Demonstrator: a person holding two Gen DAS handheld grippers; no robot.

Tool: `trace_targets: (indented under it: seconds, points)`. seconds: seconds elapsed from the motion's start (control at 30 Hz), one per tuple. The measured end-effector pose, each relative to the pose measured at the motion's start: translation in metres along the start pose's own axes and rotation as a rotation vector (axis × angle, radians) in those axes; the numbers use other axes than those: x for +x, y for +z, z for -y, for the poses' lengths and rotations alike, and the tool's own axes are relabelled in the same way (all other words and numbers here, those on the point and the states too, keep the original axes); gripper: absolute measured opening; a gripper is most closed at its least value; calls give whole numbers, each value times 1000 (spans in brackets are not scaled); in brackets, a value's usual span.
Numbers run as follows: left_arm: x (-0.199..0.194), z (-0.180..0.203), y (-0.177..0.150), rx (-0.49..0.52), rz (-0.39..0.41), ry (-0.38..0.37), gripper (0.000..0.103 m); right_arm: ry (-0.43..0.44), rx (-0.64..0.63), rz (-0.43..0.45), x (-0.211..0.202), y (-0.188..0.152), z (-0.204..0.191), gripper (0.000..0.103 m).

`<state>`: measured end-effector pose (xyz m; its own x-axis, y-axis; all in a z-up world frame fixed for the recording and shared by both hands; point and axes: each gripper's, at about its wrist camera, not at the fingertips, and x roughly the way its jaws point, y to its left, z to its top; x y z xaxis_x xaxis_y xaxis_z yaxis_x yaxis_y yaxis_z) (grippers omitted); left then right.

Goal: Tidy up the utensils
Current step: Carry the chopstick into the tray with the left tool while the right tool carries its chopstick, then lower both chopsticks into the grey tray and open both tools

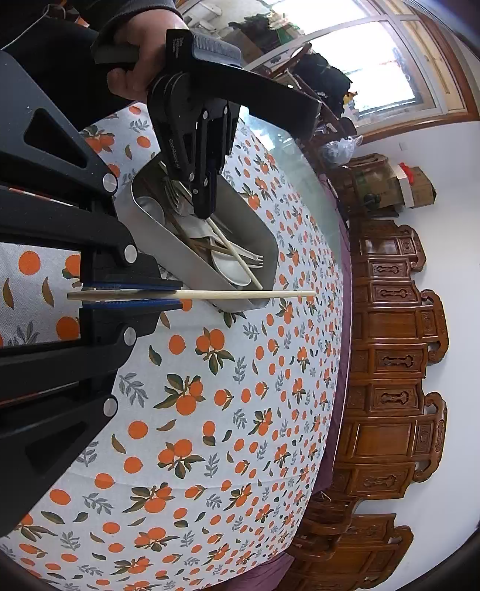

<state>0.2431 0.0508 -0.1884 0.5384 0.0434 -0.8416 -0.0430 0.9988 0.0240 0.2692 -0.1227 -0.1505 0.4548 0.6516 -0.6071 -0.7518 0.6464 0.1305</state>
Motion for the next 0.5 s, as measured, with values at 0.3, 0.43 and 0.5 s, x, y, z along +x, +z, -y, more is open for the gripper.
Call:
trace_targets:
  seconds: [0.3, 0.43, 0.5]
  points:
    - [2, 4, -1, -1, -6, -16, 4, 7, 5, -13, 4, 0, -2, 6]
    - [-8, 0, -2, -17, 21, -20, 16, 20, 3, -22, 7, 3, -10, 6]
    - [-16, -5, -3, -28, 40, -21, 20, 32, 6, -25, 10, 6, -16, 6]
